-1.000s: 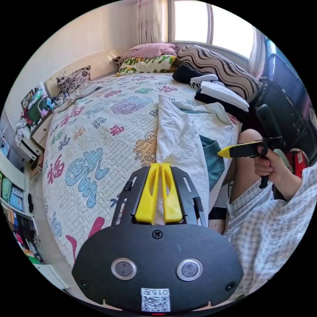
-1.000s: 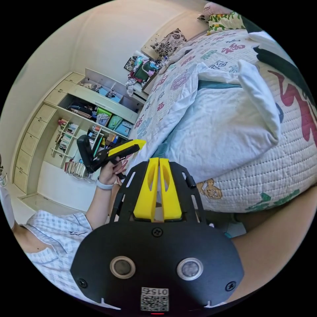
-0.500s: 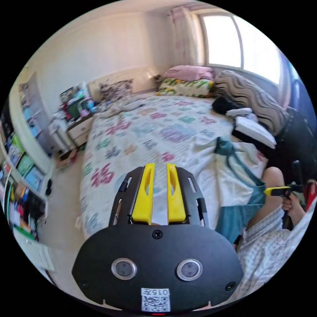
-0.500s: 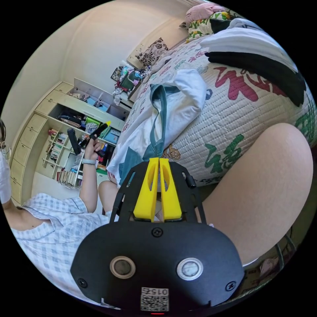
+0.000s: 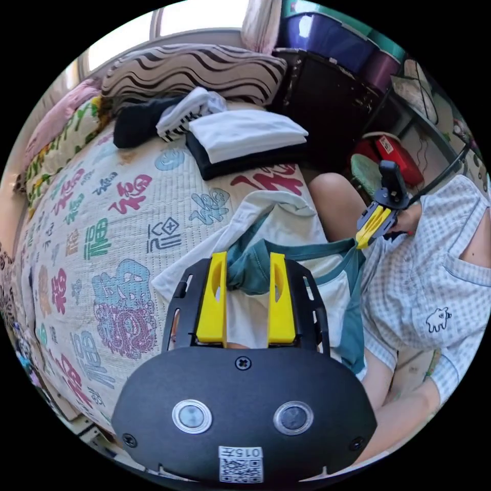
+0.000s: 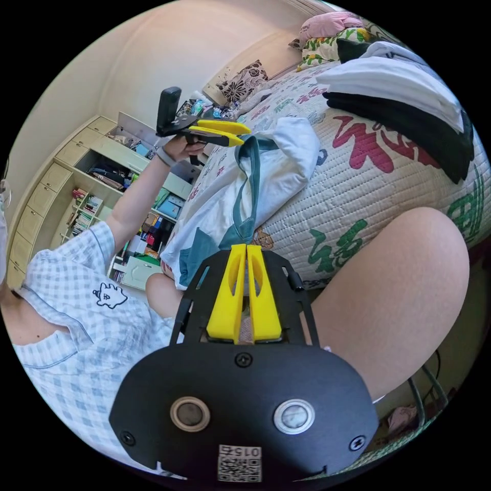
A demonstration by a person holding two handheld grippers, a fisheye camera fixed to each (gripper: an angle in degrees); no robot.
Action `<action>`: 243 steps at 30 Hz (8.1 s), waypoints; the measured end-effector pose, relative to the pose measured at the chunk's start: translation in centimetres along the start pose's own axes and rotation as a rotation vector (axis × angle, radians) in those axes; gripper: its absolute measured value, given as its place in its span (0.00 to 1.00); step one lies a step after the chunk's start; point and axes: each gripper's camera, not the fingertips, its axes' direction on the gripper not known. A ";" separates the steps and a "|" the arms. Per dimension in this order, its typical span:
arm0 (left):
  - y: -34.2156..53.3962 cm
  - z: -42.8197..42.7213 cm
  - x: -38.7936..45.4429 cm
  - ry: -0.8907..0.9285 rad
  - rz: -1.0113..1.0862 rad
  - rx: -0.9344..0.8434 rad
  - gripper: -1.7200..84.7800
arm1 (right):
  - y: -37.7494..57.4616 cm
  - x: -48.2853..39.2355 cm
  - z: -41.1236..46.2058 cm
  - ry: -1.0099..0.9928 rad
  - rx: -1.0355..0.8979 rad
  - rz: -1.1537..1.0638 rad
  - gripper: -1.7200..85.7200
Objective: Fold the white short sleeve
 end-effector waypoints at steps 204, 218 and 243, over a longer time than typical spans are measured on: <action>57.5 -25.4 29.6 -0.510 -1.405 0.142 0.12 | -18.6 -17.5 -0.8 0.542 -0.284 -0.283 0.05; 56.0 -24.9 33.0 -0.551 -1.324 0.023 0.02 | -13.3 -17.6 0.7 0.736 -0.336 -0.359 0.01; 57.4 -23.3 35.9 -0.416 -1.377 0.215 0.07 | -9.2 -13.0 -3.0 0.559 -0.262 -0.248 0.06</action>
